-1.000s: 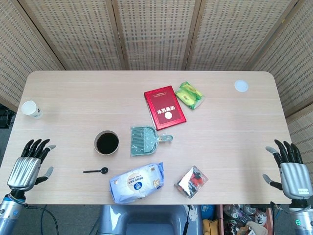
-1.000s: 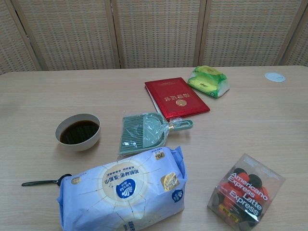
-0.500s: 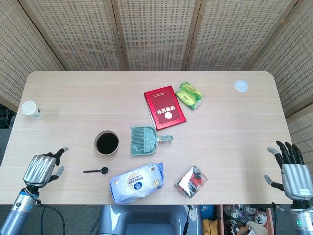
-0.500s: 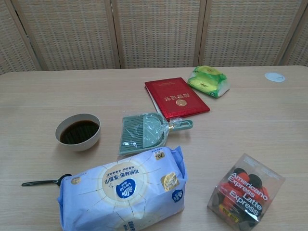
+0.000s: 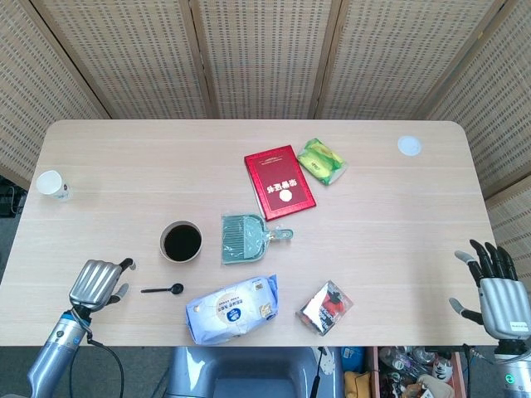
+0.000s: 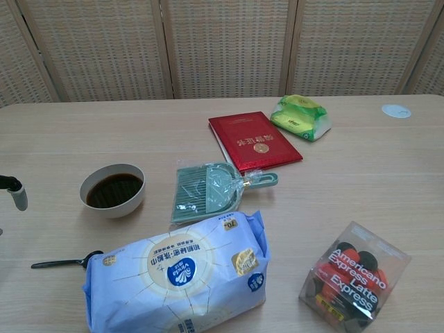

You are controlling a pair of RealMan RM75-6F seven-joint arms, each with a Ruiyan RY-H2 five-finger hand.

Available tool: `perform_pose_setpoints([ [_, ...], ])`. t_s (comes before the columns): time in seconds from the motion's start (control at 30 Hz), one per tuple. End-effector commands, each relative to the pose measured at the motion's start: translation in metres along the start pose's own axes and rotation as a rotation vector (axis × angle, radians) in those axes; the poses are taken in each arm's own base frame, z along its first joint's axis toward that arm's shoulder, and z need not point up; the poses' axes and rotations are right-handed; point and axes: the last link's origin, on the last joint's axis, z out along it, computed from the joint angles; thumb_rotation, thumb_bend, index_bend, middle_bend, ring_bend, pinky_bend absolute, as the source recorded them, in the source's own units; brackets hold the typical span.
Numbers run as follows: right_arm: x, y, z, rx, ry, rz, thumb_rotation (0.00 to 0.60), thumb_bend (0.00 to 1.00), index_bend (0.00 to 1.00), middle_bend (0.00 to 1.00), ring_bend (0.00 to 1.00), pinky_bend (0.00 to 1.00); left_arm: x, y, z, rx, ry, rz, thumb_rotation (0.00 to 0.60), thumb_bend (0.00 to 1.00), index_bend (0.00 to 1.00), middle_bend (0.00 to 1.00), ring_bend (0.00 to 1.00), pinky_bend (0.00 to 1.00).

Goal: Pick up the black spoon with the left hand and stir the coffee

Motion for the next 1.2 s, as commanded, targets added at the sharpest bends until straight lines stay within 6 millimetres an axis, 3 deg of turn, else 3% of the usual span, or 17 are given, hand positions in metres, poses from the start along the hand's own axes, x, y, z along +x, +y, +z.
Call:
perform_pose_setpoints([
  [0.03,0.0,0.0,0.0,0.0,0.0,0.0,0.6,0.12,0.25,0.15,0.01,0.03,-0.003,0.004,0.003,0.001,-0.015,-0.012,0.6,0.37,0.4,0.86,0.77,0.77],
  [0.33,-0.002,0.002,-0.001,-0.006,-0.013,0.001,0.6,0.12,0.25,0.15,0.01,0.04,-0.022,0.018,0.012,0.036,-0.047,-0.081,0.6,0.37,0.46,0.87,0.78,0.78],
  [1.2,-0.005,0.007,-0.002,-0.024,-0.035,-0.001,0.6,0.12,0.25,0.15,0.01,0.04,-0.048,0.035,0.022,0.065,-0.133,-0.102,0.6,0.37,0.48,0.87,0.79,0.78],
])
